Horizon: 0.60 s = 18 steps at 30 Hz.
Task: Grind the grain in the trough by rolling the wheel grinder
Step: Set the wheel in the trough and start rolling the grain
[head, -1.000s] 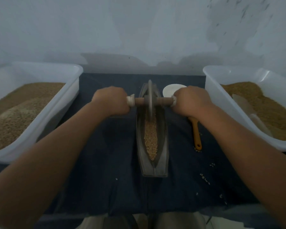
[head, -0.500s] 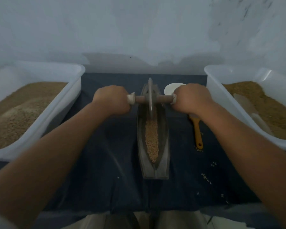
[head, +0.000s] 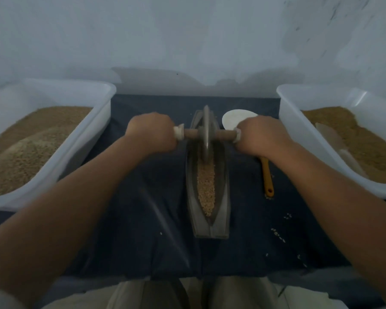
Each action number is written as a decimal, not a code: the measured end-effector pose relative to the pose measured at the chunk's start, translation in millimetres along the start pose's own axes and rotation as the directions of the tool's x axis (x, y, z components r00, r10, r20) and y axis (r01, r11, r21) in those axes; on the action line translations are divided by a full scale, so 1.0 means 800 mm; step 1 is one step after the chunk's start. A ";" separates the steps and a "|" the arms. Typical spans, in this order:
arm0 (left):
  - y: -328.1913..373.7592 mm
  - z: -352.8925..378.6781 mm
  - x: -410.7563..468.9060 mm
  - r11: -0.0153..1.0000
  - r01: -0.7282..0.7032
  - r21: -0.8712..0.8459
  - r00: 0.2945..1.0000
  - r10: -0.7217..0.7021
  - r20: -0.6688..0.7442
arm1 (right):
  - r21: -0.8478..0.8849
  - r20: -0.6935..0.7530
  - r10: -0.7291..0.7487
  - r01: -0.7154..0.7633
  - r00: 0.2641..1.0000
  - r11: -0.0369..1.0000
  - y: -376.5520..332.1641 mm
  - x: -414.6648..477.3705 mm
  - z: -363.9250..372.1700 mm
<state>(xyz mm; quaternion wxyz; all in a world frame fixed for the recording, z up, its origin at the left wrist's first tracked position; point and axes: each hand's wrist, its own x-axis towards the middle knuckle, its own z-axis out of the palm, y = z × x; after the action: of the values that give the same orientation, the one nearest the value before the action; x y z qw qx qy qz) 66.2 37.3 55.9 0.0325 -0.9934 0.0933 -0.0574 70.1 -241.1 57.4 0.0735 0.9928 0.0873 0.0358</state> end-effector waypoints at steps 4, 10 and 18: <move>0.002 -0.009 -0.005 0.999 -0.037 0.012 0.999 0.036 0.011 | 0.040 0.036 0.025 -0.026 0.999 0.999 -0.002 -0.012 0.003; -0.007 0.007 -0.113 0.974 -0.215 0.067 0.971 0.220 -0.094 | 0.217 0.238 -0.227 0.176 0.944 0.960 0.007 -0.128 -0.031; -0.005 0.044 -0.134 0.988 -0.073 -0.133 0.973 0.041 -0.228 | 0.905 0.148 0.116 -0.181 0.982 0.384 0.050 -0.128 -0.084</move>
<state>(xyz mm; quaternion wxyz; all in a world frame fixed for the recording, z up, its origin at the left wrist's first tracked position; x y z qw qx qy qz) -33.2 63.5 9.9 -0.0466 -0.9772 0.1290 -0.1619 -29.7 -288.8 124.0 -0.4833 0.8745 0.0014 -0.0414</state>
